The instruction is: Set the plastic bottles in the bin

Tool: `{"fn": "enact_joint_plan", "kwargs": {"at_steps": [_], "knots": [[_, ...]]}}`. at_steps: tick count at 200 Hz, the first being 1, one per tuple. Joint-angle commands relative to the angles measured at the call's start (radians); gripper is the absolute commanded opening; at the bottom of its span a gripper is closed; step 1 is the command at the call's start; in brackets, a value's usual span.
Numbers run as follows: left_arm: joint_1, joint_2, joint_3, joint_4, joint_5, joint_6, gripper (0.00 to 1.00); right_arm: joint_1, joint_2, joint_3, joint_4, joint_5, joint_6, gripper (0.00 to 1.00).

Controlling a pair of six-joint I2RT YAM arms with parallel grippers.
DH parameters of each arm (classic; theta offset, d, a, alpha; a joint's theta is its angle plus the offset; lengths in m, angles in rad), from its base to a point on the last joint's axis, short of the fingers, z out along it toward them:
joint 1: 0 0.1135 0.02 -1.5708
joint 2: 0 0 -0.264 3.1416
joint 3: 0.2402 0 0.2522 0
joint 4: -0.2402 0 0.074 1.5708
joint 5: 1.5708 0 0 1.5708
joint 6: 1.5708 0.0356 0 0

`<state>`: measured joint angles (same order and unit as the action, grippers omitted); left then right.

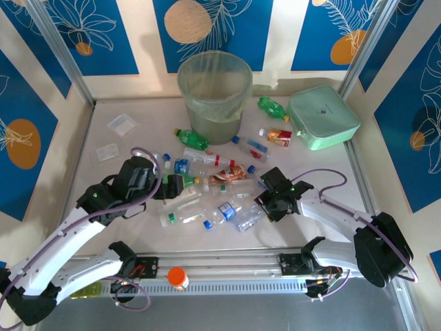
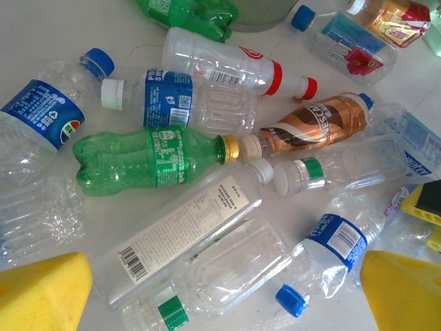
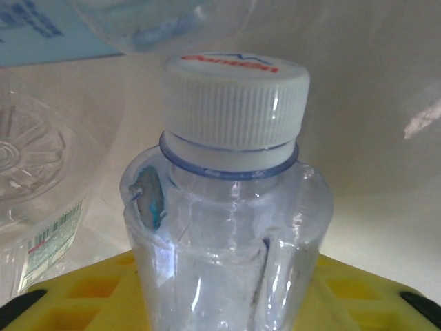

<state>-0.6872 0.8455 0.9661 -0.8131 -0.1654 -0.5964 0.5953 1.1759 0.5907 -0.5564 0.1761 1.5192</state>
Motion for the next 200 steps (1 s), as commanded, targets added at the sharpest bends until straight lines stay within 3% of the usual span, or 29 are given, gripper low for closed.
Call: {"fn": "enact_joint_plan", "kwargs": {"at_steps": [1,59,106,124,160,200], "knots": [[0.010,-0.023,-0.012,-0.026,-0.007,-0.003,0.99,0.000,-0.048,-0.021,-0.063,-0.004,-0.009,0.43],[0.010,-0.030,-0.021,-0.025,-0.012,0.000,0.99,0.001,-0.336,-0.029,-0.186,0.006,-0.060,0.39],[0.010,-0.031,-0.021,0.050,0.121,0.042,0.99,0.051,-0.467,0.073,-0.163,0.048,-0.276,0.40],[0.009,-0.044,-0.024,0.101,0.200,0.065,0.99,0.048,-0.459,0.139,-0.105,0.022,-0.378,0.40],[0.010,-0.063,-0.023,0.131,0.225,0.072,0.99,0.028,-0.343,0.320,-0.029,-0.025,-0.595,0.39],[0.009,-0.077,-0.021,0.228,0.386,0.108,0.99,-0.006,-0.229,0.477,0.086,-0.090,-0.700,0.37]]}}
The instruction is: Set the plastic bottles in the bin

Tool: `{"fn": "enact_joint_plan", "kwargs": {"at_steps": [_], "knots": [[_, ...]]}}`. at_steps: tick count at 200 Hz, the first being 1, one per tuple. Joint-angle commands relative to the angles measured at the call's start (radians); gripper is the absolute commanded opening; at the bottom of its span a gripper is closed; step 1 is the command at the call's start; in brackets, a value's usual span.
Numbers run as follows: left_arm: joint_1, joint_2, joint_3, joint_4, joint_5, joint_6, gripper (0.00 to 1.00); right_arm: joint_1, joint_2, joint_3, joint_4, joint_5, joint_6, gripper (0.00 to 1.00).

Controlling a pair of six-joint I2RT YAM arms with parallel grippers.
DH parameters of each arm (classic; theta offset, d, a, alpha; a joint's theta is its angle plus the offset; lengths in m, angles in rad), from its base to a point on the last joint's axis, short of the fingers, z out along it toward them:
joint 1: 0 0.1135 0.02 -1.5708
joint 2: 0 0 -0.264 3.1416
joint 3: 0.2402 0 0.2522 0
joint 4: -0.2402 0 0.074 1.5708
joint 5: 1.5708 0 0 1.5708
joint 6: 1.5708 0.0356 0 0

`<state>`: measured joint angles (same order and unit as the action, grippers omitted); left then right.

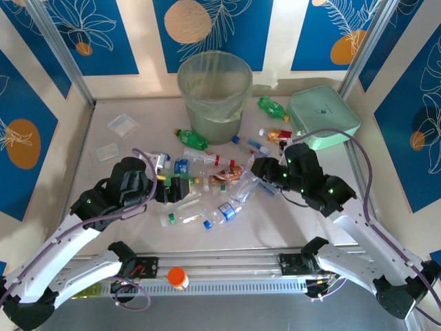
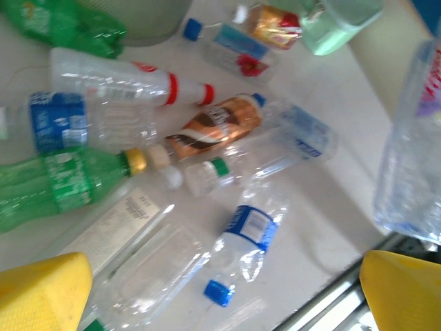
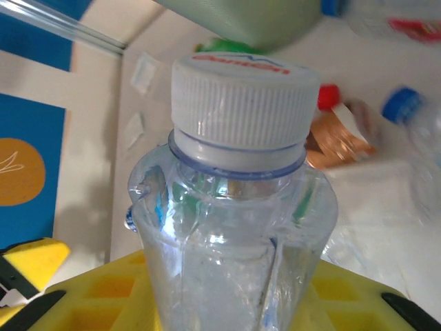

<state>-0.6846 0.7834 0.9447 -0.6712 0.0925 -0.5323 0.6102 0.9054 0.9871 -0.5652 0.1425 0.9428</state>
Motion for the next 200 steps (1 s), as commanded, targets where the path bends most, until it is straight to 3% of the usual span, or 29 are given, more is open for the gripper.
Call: {"fn": "enact_joint_plan", "kwargs": {"at_steps": [1,61,94,141,170,200], "knots": [[0.007,-0.015,0.000,0.088,0.131,0.045,0.99,-0.022,0.044,0.084,0.097,-0.059,-0.123,0.37],[0.007,0.075,0.042,0.310,0.469,0.018,0.99,-0.026,0.175,0.229,0.250,-0.351,-0.144,0.37],[0.007,0.120,0.072,0.364,0.471,0.014,0.99,-0.021,0.177,0.214,0.337,-0.462,-0.109,0.37],[0.007,0.181,0.012,0.657,0.668,-0.149,1.00,0.020,0.162,0.137,0.440,-0.503,-0.053,0.38],[0.007,0.219,-0.025,0.817,0.731,-0.245,0.90,0.045,0.140,0.081,0.495,-0.473,-0.029,0.38],[0.005,0.244,-0.022,0.879,0.782,-0.270,0.71,0.046,0.111,0.043,0.505,-0.434,-0.017,0.38]]}}
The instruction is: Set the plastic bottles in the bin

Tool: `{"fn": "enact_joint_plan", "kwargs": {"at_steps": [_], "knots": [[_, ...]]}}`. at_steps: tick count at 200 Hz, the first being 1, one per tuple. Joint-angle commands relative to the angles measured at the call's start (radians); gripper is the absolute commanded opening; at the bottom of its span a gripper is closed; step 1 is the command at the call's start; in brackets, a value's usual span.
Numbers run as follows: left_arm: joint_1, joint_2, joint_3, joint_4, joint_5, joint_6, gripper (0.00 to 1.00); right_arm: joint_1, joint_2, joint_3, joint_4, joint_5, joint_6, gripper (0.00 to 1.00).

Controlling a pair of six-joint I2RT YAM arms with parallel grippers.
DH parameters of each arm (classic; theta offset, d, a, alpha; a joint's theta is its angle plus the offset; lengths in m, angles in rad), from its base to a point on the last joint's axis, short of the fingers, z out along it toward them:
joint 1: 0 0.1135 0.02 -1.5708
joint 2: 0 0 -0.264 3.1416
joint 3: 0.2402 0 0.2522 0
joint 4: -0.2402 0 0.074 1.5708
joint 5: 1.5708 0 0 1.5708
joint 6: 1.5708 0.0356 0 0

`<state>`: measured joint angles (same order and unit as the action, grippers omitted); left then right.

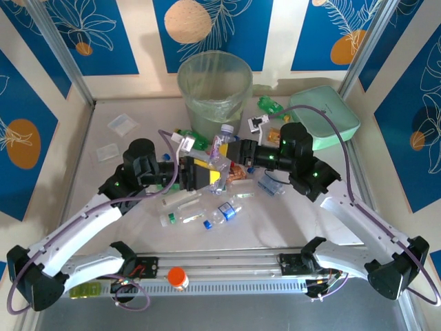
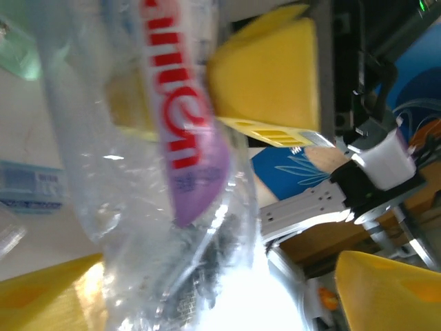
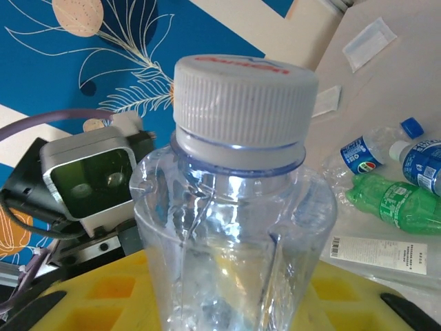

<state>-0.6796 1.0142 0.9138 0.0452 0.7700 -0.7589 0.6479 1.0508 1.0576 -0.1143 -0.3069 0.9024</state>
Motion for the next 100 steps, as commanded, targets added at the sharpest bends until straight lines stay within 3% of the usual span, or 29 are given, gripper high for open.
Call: {"fn": "enact_joint_plan", "kwargs": {"at_steps": [1,24,60,86,100], "knots": [[0.000,0.014,0.009,0.163,0.106,-0.044,0.71,0.008,-0.036,-0.029,0.054,0.016,0.025,0.38],[-0.001,0.044,0.030,0.143,0.128,-0.028,0.59,0.004,-0.052,-0.042,0.061,0.026,0.029,0.38],[-0.001,0.087,0.058,0.133,0.127,-0.016,0.54,-0.002,-0.069,-0.051,0.059,0.041,0.033,0.38],[-0.001,0.096,0.074,0.131,0.117,-0.013,0.54,-0.017,-0.091,-0.064,0.064,0.050,0.040,0.38],[-0.001,0.099,0.077,0.114,0.100,-0.005,0.68,-0.030,-0.102,-0.077,0.082,0.041,0.059,0.38]]}}
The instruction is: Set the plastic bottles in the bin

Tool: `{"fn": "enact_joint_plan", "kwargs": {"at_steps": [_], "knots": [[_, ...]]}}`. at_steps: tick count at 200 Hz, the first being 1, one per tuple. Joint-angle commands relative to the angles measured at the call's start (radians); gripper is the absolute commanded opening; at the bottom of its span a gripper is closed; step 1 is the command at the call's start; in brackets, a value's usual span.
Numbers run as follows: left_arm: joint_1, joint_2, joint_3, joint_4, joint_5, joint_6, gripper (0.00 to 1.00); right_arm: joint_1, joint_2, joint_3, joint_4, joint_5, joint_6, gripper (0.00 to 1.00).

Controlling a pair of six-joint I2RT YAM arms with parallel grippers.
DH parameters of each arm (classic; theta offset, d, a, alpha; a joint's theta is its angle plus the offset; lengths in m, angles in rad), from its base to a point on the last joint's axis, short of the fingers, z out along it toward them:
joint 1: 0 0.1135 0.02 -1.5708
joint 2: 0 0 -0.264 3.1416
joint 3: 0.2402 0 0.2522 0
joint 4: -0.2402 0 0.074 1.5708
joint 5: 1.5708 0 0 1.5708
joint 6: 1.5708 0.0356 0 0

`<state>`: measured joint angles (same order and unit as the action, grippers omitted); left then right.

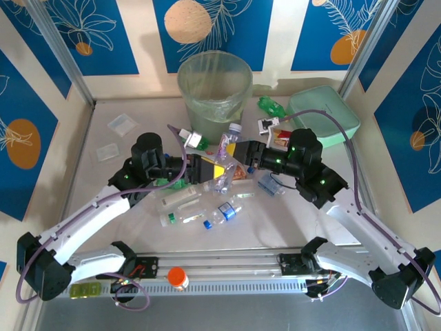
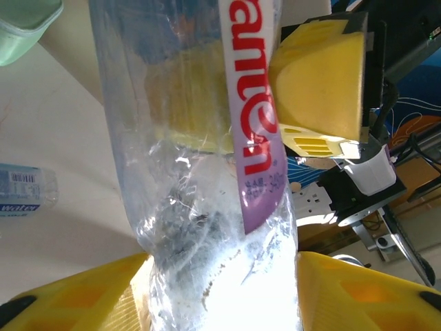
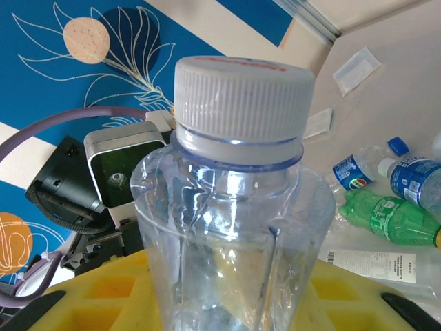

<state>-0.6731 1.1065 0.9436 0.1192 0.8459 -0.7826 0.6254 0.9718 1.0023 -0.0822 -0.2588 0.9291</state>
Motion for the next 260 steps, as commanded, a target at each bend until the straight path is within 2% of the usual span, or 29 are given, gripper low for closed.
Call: {"fn": "enact_joint_plan", "kwargs": {"at_steps": [1,17,39,104,124,139,157,170,192,210,260], "knots": [[-0.008,0.006,0.047,0.038,0.022,0.020,0.68,-0.009,-0.023,-0.023,0.052,-0.008,0.034,0.38],[-0.008,0.015,0.049,0.037,0.023,0.018,0.74,-0.015,-0.025,-0.029,0.075,-0.035,0.049,0.38],[-0.016,0.038,0.050,0.071,0.040,-0.009,0.75,-0.006,-0.020,-0.022,0.081,-0.051,0.048,0.38],[-0.046,0.078,0.086,0.110,0.078,-0.025,0.58,-0.010,-0.034,-0.021,0.045,-0.041,0.037,0.38],[-0.043,0.079,0.104,0.108,0.059,-0.023,0.56,-0.014,-0.046,0.002,-0.019,-0.007,0.010,0.61],[-0.032,0.089,0.121,0.091,0.039,-0.024,0.53,-0.026,-0.065,0.031,-0.102,0.035,-0.021,0.74],[-0.003,0.116,0.155,0.064,0.027,-0.034,0.45,-0.058,-0.095,0.071,-0.217,0.082,-0.057,0.78],[0.021,0.141,0.184,0.043,0.013,-0.038,0.45,-0.088,-0.125,0.086,-0.289,0.120,-0.079,0.79],[0.071,0.200,0.292,-0.094,-0.060,0.018,0.45,-0.136,-0.194,0.088,-0.362,0.162,-0.113,0.78],[0.125,0.277,0.433,-0.275,-0.171,0.094,0.45,-0.161,-0.243,0.087,-0.400,0.167,-0.134,0.78],[0.201,0.575,0.876,-0.574,-0.467,0.219,0.44,-0.182,-0.311,0.066,-0.493,0.147,-0.167,0.76]]}}
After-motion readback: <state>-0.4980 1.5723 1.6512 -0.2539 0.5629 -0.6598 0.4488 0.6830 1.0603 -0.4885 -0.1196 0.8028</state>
